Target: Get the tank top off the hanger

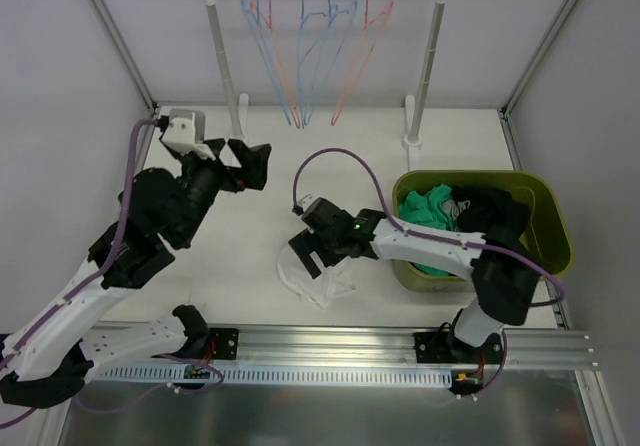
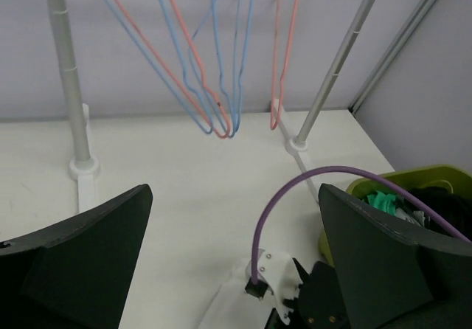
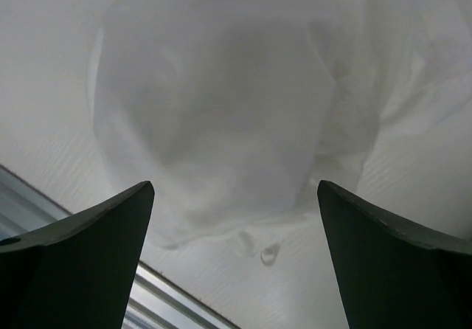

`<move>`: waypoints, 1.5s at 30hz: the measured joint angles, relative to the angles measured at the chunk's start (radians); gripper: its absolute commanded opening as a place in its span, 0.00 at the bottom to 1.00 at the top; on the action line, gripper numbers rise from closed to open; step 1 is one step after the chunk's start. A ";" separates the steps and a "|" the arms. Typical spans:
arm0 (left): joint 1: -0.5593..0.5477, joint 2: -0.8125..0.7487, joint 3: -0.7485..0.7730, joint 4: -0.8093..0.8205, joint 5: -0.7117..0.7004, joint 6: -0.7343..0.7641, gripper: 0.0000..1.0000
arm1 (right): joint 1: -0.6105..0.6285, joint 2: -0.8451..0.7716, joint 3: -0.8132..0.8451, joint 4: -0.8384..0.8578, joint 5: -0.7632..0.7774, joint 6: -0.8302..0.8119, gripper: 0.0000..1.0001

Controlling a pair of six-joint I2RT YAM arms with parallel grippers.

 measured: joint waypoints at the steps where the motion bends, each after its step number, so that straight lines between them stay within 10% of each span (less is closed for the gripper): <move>1: 0.000 -0.049 -0.045 -0.011 -0.008 -0.009 0.99 | 0.006 0.052 0.021 0.002 0.001 -0.001 0.99; 6: 0.000 -0.234 -0.187 -0.084 -0.064 -0.060 0.99 | 0.023 0.246 0.092 0.020 0.002 -0.005 0.97; 9: 0.000 -0.280 -0.221 -0.150 -0.083 -0.087 0.99 | 0.026 0.299 0.112 0.016 0.016 -0.009 0.59; 12: 0.000 -0.298 -0.259 -0.217 -0.079 -0.108 0.99 | 0.027 0.303 0.124 0.036 0.028 -0.003 0.00; 23: 0.000 -0.314 -0.387 -0.371 0.150 -0.072 0.99 | 0.004 -0.069 0.101 -0.045 0.140 -0.032 0.00; 34: 0.006 -0.279 -0.422 -0.435 0.084 -0.110 0.99 | -0.262 -0.509 0.398 -0.303 0.215 -0.124 0.00; 45: 0.156 -0.209 -0.420 -0.475 0.058 -0.212 0.99 | -0.655 -0.683 0.039 -0.362 0.011 -0.085 0.00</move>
